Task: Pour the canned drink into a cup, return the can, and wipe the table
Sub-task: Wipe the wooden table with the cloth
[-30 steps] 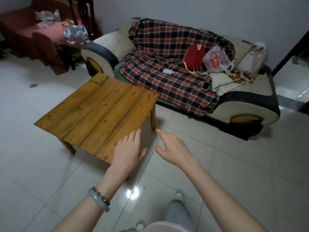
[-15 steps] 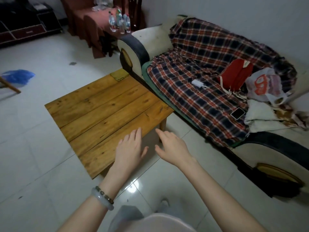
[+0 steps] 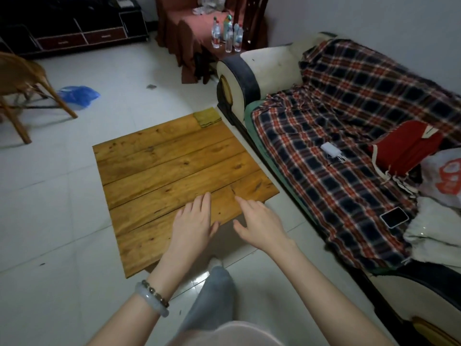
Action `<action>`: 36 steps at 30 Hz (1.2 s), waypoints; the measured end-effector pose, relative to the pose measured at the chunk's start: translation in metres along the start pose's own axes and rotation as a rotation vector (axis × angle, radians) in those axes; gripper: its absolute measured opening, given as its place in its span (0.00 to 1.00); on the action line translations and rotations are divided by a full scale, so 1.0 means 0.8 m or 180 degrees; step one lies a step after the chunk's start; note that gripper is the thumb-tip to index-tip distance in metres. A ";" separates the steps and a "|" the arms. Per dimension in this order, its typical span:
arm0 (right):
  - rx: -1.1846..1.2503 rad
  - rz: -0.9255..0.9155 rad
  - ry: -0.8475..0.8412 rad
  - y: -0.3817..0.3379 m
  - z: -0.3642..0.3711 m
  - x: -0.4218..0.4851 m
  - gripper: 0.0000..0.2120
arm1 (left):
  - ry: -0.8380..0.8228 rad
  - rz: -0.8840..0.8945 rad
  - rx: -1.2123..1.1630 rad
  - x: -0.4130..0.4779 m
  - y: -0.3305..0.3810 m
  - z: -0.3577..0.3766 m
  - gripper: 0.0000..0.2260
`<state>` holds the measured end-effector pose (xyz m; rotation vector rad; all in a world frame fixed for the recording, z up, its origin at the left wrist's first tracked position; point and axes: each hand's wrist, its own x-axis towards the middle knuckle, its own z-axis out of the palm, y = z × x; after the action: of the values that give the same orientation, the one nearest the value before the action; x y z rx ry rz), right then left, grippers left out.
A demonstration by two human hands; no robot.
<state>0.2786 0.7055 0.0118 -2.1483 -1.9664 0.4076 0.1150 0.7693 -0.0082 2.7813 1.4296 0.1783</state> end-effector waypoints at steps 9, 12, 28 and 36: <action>-0.0107 -0.0254 -0.0152 0.035 -0.018 0.166 0.29 | -0.0072 -0.0378 -0.0031 0.136 -0.046 0.021 0.33; -0.0092 -0.0324 -0.0160 0.040 -0.028 0.229 0.28 | -0.0076 -0.0430 -0.0022 0.187 -0.069 0.021 0.32; -0.0017 -0.0746 -0.0431 0.058 -0.024 0.453 0.27 | -0.0103 -0.0859 -0.0077 0.348 -0.162 0.058 0.31; 0.0057 -0.0987 -0.0741 0.103 -0.007 0.567 0.26 | -0.0207 -0.1297 -0.0038 0.423 -0.183 0.097 0.29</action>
<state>0.3925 1.1491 -0.0402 -1.8093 -2.3618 0.6395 0.2002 1.1326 -0.0617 2.3914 1.9223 0.0886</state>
